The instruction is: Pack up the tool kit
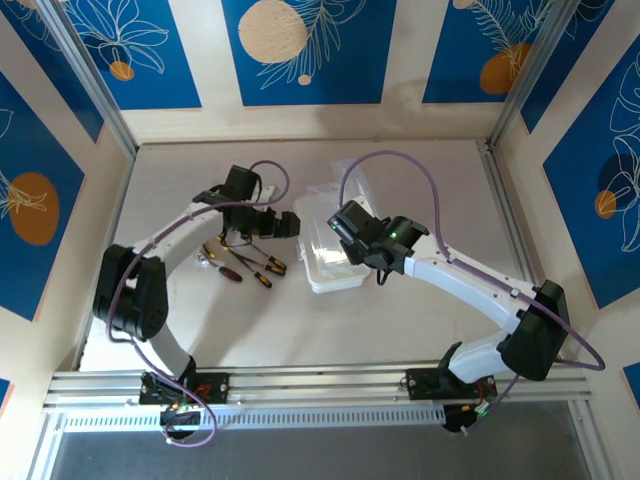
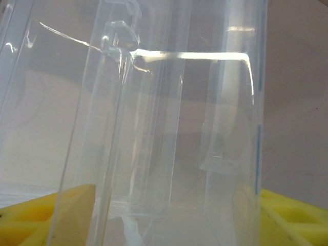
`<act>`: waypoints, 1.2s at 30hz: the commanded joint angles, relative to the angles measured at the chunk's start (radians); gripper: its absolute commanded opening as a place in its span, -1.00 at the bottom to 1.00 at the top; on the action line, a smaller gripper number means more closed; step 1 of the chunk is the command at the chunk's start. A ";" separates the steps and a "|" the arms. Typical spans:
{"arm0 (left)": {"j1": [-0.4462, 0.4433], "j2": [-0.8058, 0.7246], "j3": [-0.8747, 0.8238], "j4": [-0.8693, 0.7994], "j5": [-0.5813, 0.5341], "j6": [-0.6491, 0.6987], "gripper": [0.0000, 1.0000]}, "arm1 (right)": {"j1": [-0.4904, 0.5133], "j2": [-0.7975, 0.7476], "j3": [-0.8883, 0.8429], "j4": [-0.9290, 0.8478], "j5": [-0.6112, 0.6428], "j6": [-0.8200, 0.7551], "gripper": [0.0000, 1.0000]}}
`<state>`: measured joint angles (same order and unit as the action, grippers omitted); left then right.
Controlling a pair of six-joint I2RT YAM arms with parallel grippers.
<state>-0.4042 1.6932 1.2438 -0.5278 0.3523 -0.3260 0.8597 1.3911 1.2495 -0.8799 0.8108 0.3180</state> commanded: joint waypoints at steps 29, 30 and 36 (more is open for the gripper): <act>-0.056 0.177 0.023 0.046 -0.027 0.004 0.99 | -0.387 -0.290 -0.194 0.130 -0.393 0.015 0.36; -0.056 0.178 0.022 0.049 -0.026 0.004 0.99 | -0.412 -0.302 -0.214 0.147 -0.427 0.013 0.33; -0.059 0.189 0.026 0.052 -0.020 0.004 0.99 | -0.481 -0.323 -0.286 0.200 -0.511 0.021 0.06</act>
<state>-0.4541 1.8599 1.2579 -0.4614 0.3351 -0.3233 0.3943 1.0801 0.9874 -0.7418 0.4145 0.3443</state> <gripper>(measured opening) 0.997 0.540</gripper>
